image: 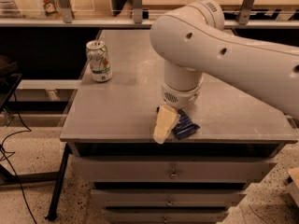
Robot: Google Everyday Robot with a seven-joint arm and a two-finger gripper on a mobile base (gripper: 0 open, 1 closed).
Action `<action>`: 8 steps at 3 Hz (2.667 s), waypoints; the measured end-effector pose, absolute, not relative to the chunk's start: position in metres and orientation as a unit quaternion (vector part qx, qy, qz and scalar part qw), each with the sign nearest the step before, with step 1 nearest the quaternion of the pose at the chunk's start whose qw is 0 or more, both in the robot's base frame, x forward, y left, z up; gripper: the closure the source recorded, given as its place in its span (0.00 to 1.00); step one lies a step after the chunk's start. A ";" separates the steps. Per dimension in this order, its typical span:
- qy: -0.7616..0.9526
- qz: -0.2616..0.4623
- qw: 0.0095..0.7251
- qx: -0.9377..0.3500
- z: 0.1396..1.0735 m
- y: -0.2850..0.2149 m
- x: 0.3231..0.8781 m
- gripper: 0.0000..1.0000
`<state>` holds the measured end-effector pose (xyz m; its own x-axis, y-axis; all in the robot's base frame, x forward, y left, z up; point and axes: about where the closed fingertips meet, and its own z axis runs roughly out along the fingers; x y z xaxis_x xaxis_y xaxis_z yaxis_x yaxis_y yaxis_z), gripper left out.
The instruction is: Move rxbar blueberry near 7up can
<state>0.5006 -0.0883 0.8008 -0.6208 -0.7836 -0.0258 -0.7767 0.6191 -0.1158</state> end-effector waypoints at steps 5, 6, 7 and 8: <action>0.926 -0.010 0.012 -0.377 0.833 -0.074 0.476 0.06; 0.927 -0.008 0.008 -0.374 0.854 -0.067 0.444 0.28; 0.929 -0.009 0.007 -0.370 0.846 -0.068 0.451 0.25; 0.926 -0.019 0.012 -0.376 0.829 -0.073 0.476 0.23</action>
Offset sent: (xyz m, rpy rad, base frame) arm -0.0017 0.0095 0.0081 -0.0510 0.0217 -0.1546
